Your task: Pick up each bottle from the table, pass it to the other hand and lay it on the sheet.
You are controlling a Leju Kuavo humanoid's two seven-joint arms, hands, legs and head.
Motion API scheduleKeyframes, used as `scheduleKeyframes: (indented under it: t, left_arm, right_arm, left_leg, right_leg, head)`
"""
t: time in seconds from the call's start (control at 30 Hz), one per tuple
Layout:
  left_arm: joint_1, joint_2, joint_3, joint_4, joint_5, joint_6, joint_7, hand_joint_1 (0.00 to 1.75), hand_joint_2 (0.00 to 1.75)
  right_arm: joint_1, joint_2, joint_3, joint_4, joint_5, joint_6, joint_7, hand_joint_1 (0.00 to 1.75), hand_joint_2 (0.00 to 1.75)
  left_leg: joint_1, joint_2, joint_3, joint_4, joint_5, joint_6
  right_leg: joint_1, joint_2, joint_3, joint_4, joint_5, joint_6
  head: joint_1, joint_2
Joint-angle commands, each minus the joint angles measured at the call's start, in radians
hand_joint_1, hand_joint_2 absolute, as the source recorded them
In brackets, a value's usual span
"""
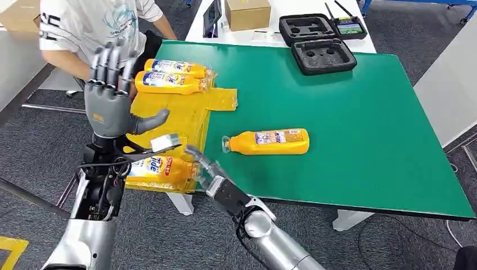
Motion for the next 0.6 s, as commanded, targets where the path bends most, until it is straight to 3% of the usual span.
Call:
scheduleKeyframes:
  t: [0.03, 0.1, 0.2, 0.33, 0.43, 0.6]
  left_arm:
    - [0.092, 0.047, -0.24, 0.278, 0.804, 0.031, -0.004, 0.0, 0.0]
    - [0.123, 0.089, -0.315, 0.284, 0.992, 0.018, -0.004, 0.0, 0.0]
    - [0.171, 0.113, -0.335, 0.264, 1.092, -0.017, -0.004, 0.0, 0.0]
    - [0.195, 0.136, -0.323, 0.251, 1.133, -0.062, -0.004, 0.0, 0.0]
    - [0.194, 0.134, -0.314, 0.271, 1.161, -0.114, -0.004, 0.0, 0.0]
    - [0.196, 0.132, -0.313, 0.27, 1.159, -0.114, -0.004, 0.0, 0.0]
  right_arm:
    - [-0.219, -0.184, -0.09, -0.015, 0.235, -0.114, 0.176, 0.0, 1.75]
    - [-0.296, -0.223, -0.113, 0.04, 0.298, -0.103, 0.219, 0.0, 1.75]
    - [-0.381, -0.265, -0.131, 0.101, 0.35, -0.107, 0.232, 0.0, 1.75]
    - [-0.414, -0.31, -0.137, 0.095, 0.409, -0.123, 0.28, 0.0, 1.75]
    - [-0.47, -0.339, -0.118, 0.163, 0.46, -0.068, 0.344, 0.0, 1.75]
    - [-0.483, -0.337, -0.122, 0.185, 0.461, -0.064, 0.342, 0.0, 1.75]
  left_leg:
    - [-0.001, -0.005, 0.003, -0.003, 0.002, 0.0]
    - [-0.003, -0.003, 0.002, -0.001, 0.002, 0.001]
    - [-0.003, -0.001, 0.0, 0.0, 0.002, 0.002]
    - [-0.004, 0.0, 0.001, 0.0, 0.001, 0.002]
    - [-0.003, -0.001, 0.001, 0.001, 0.001, 0.001]
    - [-0.004, 0.0, -0.001, 0.0, 0.001, 0.002]
  right_leg:
    - [0.0, -0.005, 0.005, -0.003, 0.001, 0.0]
    - [-0.004, -0.003, 0.003, -0.001, 0.001, 0.001]
    - [-0.003, -0.001, 0.0, 0.0, 0.002, 0.002]
    - [-0.004, 0.0, 0.002, -0.001, 0.002, 0.002]
    - [-0.002, -0.001, 0.002, -0.001, 0.002, 0.002]
    - [-0.004, 0.0, 0.0, 0.0, 0.002, 0.002]
  head:
    - [0.0, 0.0]
    - [0.0, 0.0]
    - [0.0, 0.0]
    - [0.0, 0.0]
    - [0.0, 0.0]
    - [0.0, 0.0]
